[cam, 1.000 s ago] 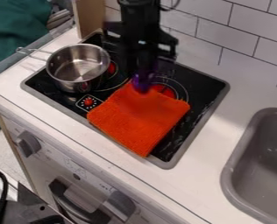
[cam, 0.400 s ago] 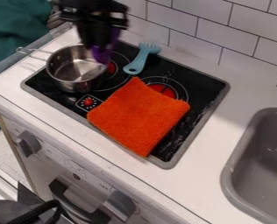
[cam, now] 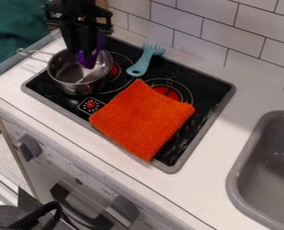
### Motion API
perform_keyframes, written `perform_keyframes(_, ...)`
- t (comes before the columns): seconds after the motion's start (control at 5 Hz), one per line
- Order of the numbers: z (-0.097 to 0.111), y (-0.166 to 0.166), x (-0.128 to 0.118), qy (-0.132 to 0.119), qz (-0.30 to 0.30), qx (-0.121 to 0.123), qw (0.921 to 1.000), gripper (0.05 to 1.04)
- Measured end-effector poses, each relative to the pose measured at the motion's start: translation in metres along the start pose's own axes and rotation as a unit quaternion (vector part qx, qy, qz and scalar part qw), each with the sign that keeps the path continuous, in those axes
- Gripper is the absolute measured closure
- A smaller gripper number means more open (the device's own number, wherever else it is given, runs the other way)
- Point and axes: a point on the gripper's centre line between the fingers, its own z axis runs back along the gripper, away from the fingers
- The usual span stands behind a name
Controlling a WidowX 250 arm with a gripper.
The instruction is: Take the purple item and place it inside the silver pot
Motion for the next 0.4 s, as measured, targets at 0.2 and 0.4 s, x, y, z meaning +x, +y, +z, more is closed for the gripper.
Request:
perform_keyframes(0.2,0.000,-0.002,0.000,-0.001,0.000,-0.003,1.0000,0.512)
perform_keyframes(0.4,0.007,-0.012,-0.001,-0.010,-0.009,-0.003,0.9999,0.196)
